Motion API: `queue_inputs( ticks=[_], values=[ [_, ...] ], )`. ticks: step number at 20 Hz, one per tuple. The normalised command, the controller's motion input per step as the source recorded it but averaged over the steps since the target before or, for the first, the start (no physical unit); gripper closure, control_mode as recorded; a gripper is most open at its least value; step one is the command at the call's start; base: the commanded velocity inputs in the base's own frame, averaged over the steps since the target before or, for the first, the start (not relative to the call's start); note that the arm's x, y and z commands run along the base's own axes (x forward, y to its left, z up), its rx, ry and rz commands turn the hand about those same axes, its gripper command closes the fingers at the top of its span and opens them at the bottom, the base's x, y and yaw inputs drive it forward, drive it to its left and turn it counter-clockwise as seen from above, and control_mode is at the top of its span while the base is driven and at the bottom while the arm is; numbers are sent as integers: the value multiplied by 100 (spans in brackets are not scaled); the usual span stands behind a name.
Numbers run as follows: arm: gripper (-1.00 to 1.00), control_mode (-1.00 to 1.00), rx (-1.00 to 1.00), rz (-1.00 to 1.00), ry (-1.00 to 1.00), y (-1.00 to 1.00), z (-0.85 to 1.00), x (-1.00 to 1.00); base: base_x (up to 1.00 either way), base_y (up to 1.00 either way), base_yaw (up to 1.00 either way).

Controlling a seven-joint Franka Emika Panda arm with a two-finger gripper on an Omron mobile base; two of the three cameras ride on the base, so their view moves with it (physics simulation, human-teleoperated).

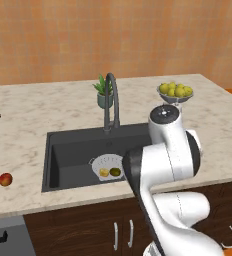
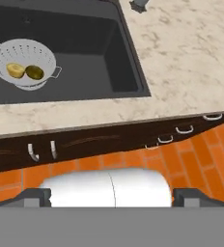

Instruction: Put the colander in the sink, put the kiwi, apple, kiwi in the colander, and turn on the sink faucet and pour water over the colander.

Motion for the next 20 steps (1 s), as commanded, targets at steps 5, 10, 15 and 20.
queue_inputs(
  ticks=[5, 10, 15, 20],
  values=[
    [-100, -100, 0, 0, 15, 100, 1, -23, 0, 0, 0],
    [-100, -100, 0, 0, 21, 100, -7, 0, 0, 0, 0],
    [-100, -100, -1, 0, 9, 100, -44, 13, 0, 0, 0],
    [-100, -100, 0, 0, 1, 85, -27, 26, 0, 0, 0]
  ],
)
